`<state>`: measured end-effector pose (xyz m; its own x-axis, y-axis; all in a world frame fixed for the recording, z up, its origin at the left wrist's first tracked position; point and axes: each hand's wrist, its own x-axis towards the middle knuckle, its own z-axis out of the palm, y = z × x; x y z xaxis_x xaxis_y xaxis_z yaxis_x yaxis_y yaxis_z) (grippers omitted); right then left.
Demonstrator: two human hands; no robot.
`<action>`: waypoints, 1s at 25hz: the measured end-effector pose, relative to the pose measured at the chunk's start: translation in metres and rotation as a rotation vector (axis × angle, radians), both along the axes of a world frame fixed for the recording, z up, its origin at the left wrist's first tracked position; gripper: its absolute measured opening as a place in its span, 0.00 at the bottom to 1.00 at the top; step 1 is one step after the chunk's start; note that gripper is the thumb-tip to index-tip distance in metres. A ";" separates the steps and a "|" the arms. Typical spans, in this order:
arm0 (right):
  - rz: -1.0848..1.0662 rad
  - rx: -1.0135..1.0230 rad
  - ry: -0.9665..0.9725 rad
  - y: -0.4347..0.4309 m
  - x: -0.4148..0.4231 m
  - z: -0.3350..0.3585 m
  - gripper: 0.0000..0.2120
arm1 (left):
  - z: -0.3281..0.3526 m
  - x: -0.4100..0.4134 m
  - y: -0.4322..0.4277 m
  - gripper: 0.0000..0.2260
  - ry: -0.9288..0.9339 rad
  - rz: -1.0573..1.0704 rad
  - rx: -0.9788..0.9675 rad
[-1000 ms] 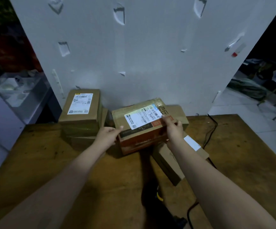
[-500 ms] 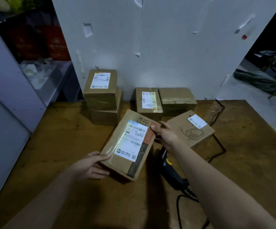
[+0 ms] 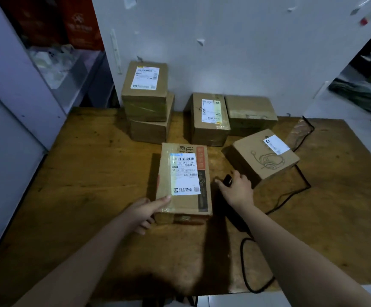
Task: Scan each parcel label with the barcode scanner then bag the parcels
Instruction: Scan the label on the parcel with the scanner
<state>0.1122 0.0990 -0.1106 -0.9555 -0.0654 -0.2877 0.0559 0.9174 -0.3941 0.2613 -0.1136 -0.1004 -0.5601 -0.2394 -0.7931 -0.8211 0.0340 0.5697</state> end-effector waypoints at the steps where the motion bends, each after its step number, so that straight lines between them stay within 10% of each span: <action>1: 0.010 0.064 -0.041 0.010 0.005 -0.008 0.35 | 0.001 -0.003 0.001 0.39 0.025 0.035 -0.007; 7: -0.039 -0.006 -0.274 0.034 0.027 -0.032 0.23 | -0.003 -0.018 0.002 0.45 0.111 0.039 0.089; 12: -0.401 -0.625 -0.283 0.021 0.014 0.035 0.23 | -0.010 -0.025 0.012 0.49 0.109 0.068 0.164; 17: -0.166 -0.894 -0.627 -0.020 0.016 0.137 0.04 | -0.020 -0.028 0.020 0.40 0.164 0.190 0.184; 25: 0.006 -0.865 -0.727 -0.066 0.026 0.176 0.08 | -0.021 -0.026 0.021 0.45 0.183 0.220 0.170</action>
<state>0.1386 0.0327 0.0655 -0.5783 -0.5166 -0.6314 0.5276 0.3535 -0.7724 0.2351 -0.0923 -0.1214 -0.6467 -0.2433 -0.7229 -0.6815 -0.2414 0.6909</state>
